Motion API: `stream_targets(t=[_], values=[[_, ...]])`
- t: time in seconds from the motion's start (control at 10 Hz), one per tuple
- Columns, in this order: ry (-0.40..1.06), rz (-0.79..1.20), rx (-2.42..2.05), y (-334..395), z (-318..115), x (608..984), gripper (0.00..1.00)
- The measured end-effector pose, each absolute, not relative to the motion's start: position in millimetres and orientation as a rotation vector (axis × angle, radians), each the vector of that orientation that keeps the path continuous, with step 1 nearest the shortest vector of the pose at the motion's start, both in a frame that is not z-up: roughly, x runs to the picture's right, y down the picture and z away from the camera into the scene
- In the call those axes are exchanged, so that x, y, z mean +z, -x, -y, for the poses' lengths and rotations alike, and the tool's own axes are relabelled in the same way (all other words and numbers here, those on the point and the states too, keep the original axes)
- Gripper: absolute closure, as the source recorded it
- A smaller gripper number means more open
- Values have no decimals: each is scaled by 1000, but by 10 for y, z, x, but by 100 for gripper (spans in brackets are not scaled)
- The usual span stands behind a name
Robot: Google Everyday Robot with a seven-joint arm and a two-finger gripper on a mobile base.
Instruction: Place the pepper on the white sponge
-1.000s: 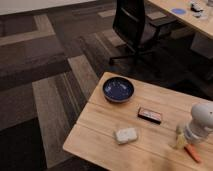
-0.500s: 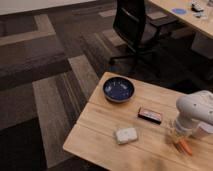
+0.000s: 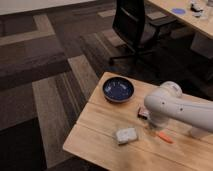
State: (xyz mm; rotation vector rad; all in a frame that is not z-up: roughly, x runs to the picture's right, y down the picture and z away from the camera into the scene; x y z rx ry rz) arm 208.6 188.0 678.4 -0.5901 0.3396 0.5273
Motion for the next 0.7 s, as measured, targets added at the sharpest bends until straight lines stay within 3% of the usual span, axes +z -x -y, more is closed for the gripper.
stream_targets(t=[0.5,0.7], values=[[602,-286,446,-1811,-1859,6799,100],[519,-252,344,-1600,-1678,6883,100]])
